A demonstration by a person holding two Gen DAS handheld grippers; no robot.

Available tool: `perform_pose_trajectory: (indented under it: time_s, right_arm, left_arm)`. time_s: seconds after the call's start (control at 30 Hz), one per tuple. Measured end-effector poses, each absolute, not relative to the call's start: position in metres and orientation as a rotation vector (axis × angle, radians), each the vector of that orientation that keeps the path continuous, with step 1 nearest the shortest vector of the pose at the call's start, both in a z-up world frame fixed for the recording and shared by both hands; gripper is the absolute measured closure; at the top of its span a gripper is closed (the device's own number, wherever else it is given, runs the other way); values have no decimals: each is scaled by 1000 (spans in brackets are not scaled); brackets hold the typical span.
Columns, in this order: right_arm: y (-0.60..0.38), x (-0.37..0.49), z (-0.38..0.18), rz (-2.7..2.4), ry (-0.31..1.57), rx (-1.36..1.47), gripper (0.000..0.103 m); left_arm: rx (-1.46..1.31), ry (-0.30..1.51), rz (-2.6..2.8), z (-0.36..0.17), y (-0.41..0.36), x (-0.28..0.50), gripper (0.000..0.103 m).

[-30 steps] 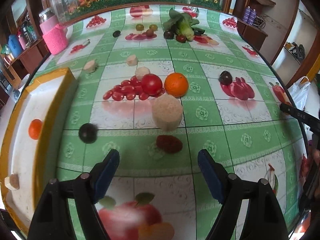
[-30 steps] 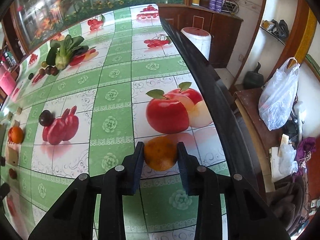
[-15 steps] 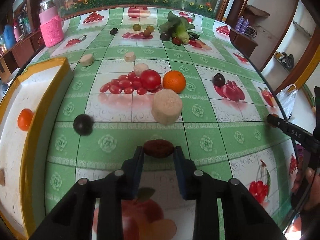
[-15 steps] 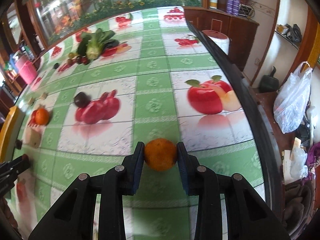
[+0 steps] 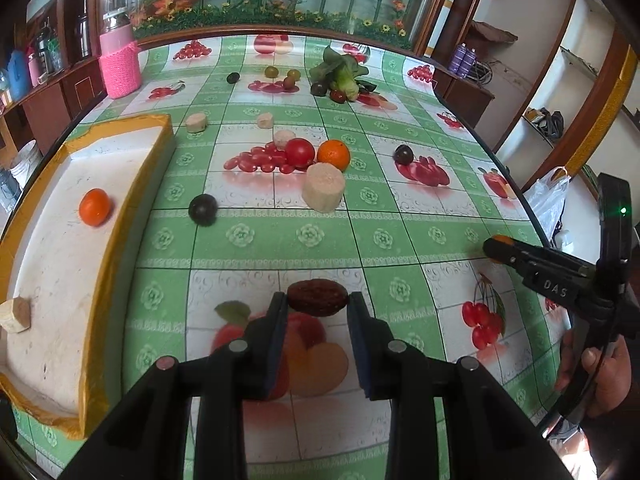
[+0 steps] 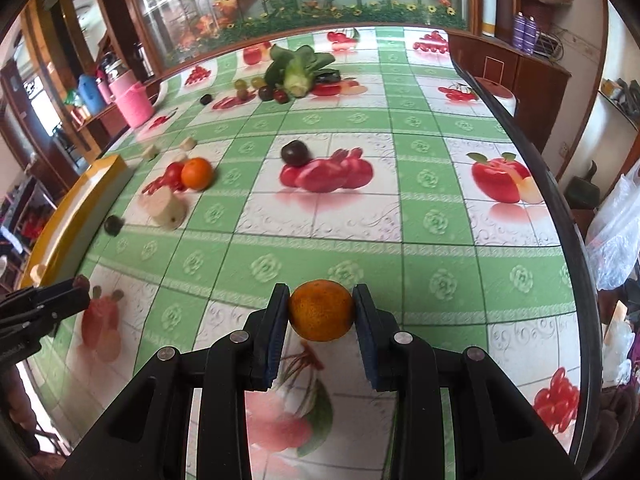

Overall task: Organize fruits
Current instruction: 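Grasp the red date with the left gripper while the right gripper grasps a tangerine, then carry both to the tray and release the tangerine from the right gripper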

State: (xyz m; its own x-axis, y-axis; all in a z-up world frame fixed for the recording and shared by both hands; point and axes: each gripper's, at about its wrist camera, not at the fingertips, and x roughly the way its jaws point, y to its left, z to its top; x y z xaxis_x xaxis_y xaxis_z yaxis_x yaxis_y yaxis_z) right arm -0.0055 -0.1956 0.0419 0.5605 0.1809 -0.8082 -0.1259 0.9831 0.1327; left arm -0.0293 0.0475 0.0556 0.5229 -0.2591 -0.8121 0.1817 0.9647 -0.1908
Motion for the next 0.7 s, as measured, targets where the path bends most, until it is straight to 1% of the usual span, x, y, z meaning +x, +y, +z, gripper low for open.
perform_pose_trajectory:
  time_s: [0.37, 0.7]
  right_arm:
    - [-129, -5, 54, 306, 947, 1, 71]
    - [-33, 17, 79, 490, 918, -63, 72]
  left_arm:
    - [-143, 946, -214, 69, 93, -46, 70]
    - [-218, 906, -75, 75, 166, -55, 70]
